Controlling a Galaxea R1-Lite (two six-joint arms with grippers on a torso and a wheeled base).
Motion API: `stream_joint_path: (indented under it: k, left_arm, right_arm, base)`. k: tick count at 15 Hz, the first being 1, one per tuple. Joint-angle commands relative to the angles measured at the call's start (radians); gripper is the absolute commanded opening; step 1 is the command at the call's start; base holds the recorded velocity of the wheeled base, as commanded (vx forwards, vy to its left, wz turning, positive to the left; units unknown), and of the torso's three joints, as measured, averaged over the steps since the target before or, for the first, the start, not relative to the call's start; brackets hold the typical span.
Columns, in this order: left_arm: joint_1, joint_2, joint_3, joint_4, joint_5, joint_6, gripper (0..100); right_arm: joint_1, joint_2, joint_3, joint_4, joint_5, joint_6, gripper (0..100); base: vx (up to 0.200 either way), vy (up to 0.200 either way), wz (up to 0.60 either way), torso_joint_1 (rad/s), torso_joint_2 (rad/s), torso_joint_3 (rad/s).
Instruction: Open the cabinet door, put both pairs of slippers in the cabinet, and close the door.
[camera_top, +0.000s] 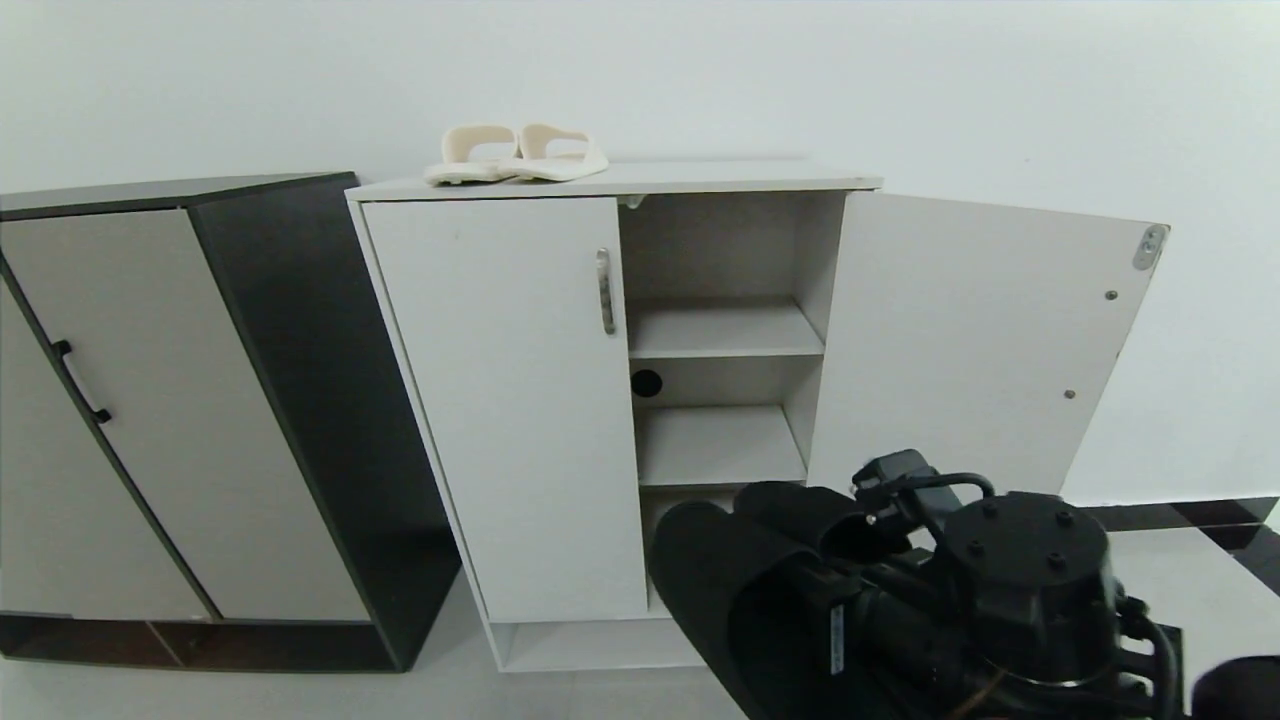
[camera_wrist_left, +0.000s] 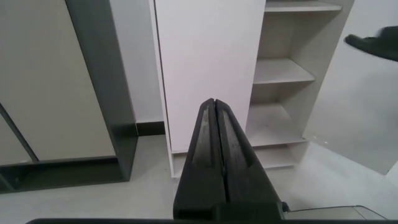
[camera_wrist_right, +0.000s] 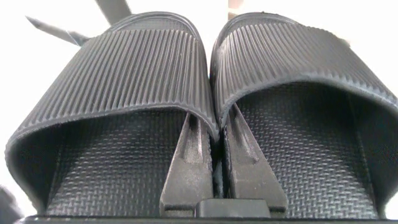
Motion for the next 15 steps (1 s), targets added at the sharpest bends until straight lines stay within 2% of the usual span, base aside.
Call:
stream_joint_path:
  k: [1,4,7,8,9,11,15]
  left_arm:
    - [0.0,0.002,0.0,0.0,0.0,0.001,0]
    - [0.0,0.002,0.0,0.0,0.002,-0.001,0]
    - [0.0,0.002,0.0,0.0,0.002,-0.001,0]
    - [0.0,0.002,0.0,0.0,0.002,-0.001,0]
    - [0.0,0.002,0.0,0.0,0.002,0.001,0]
    - [0.0,0.002,0.0,0.0,0.002,0.002,0]
    - [0.0,0.002,0.0,0.0,0.002,0.002,0]
  right_arm:
    - [-0.005,0.166,-0.097,0.004,-0.068,0.057,0]
    - [-0.011,0.244,-0.146,0.045,-0.073,0.059,0]
    - [-0.013,0.255,-0.301,0.28,-0.073,0.126,0]
    - [-0.013,0.255,-0.301,0.28,-0.073,0.126,0]
    - [-0.013,0.291,-0.362,0.306,-0.105,0.154,0]
    - [-0.013,0.347,-0.405,0.269,-0.208,0.151,0]
    - [-0.022,0.425,-0.414,-0.001,-0.32,0.022,0]
  base:
    - [0.0,0.0,0.0,0.0,0.0,0.0]
    - [0.0,0.0,0.0,0.0,0.0,0.0]
    - [0.0,0.0,0.0,0.0,0.0,-0.055]
    - [0.0,0.0,0.0,-0.002,0.0,-0.105]
    - [0.0,0.0,0.0,0.002,0.0,-0.188]
    - [0.0,0.0,0.0,0.005,0.0,-0.19]
    - [0.0,0.0,0.0,0.004,0.0,-0.192]
